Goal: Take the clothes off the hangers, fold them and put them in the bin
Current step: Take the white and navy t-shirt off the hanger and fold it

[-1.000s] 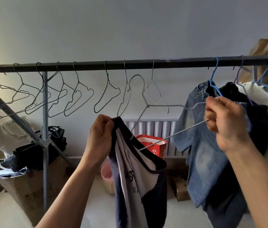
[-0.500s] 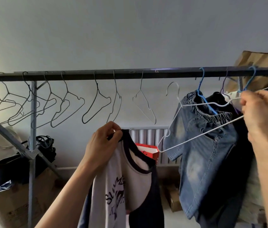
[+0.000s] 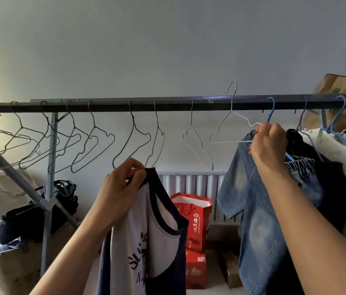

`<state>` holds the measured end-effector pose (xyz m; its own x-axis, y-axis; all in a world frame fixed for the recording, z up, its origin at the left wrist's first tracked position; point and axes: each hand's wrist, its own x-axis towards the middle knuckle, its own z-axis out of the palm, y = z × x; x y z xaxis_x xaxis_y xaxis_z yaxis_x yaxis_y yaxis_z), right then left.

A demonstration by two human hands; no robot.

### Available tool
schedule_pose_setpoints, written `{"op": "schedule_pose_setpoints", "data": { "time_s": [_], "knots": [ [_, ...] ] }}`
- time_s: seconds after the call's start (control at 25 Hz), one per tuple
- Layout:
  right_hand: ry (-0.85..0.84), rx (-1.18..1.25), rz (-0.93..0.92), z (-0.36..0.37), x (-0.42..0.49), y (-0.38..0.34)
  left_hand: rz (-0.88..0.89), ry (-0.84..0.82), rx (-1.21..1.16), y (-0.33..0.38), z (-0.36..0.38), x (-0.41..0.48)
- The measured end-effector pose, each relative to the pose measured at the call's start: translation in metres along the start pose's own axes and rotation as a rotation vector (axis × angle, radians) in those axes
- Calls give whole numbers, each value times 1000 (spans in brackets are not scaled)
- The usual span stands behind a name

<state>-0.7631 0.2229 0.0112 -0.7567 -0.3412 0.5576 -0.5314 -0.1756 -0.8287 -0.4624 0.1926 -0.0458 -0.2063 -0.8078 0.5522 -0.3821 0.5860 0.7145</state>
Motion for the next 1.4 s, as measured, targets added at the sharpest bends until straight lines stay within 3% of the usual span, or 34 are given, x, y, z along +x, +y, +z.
{"op": "schedule_pose_setpoints", "data": {
  "time_s": [0.36,0.48,0.56,0.64,0.72,0.76,0.84,1.0,1.16,1.4],
  "knots": [
    [-192,-104,75,18,-46,33,1,-61,-160,-5,-23,8],
    [-73,-203,66,13,-75,30,13,-105,-180,-5,-30,9],
    [-34,-138,-117,14,-109,23,22,-122,-192,-6,-35,9],
    [-347,-23,-226,24,-145,19,33,-138,-202,-4,-39,7],
    [-841,56,-90,40,-171,24,48,-151,-205,-1,-47,5],
    [-1009,84,14,48,-178,30,53,-152,-205,-1,-51,4],
    [-1164,132,135,57,-186,40,46,-142,-226,-3,-64,2],
    [-1145,119,140,58,-181,44,2,-105,-236,-19,-95,-2],
    [-975,408,330,62,-167,28,-32,-93,-128,-46,-127,-10],
    [-1066,281,85,63,-156,4,-149,-50,-112,-64,-149,-21]
  ]
}}
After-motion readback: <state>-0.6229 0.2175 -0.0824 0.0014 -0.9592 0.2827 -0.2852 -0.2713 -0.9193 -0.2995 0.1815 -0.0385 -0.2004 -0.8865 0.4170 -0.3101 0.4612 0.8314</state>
